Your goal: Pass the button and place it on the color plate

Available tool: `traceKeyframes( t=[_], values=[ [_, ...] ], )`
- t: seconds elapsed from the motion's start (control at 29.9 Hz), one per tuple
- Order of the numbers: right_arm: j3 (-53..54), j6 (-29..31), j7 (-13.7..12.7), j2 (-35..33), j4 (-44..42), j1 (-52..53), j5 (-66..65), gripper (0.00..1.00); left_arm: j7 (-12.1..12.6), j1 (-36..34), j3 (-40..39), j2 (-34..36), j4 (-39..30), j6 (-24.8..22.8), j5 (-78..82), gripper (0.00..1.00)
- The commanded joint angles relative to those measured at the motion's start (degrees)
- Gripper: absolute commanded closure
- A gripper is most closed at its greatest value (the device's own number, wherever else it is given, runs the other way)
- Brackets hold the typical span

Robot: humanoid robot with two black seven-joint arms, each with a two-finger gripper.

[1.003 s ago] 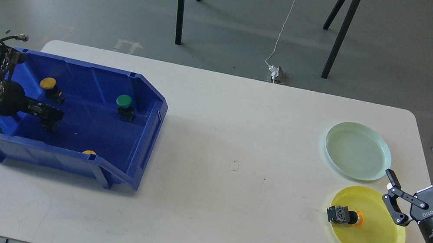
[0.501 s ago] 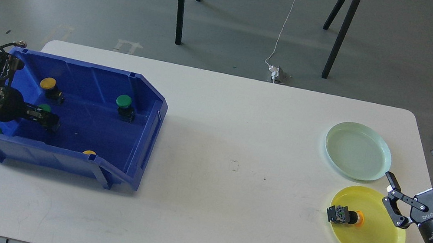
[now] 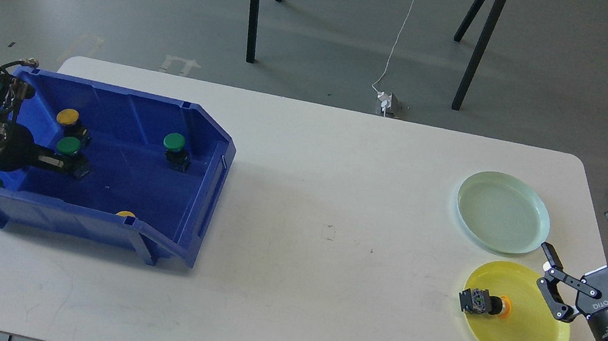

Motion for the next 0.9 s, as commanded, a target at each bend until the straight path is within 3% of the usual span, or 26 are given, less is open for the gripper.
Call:
traceKeyframes(
  t=[0.0, 0.23, 0.37, 0.43, 0.87],
  values=[
    [-0.1, 0.0, 0.0, 0.0, -0.1, -0.1, 0.0, 0.06, 0.0, -0.1, -0.1, 0.1, 0.0, 0.5, -0.1, 0.91],
    [0.0, 0.0, 0.0, 0.1, -0.1, -0.2, 0.0, 0.06, 0.0, -0.1, -0.1, 0.2, 0.0, 0.6, -0.3, 0.86],
    [0.0, 0.0, 0.0, 0.0, -0.1, -0.2, 0.0, 0.06, 0.0, -0.1, -0.1, 0.1, 0.0, 1.2, -0.8, 0.5],
    [0.0, 0.0, 0.0, 0.0, -0.1, -0.1, 0.0, 0.06, 0.0, -0.2, -0.2, 0.2, -0.1, 1.6, -0.8, 0.41],
    [0.0, 0.0, 0.0, 0.0, -0.1, -0.1, 0.0, 0.06, 0.0, -0.2, -0.2, -0.6, 0.1, 2.3, -1.0, 0.29]
  ],
)
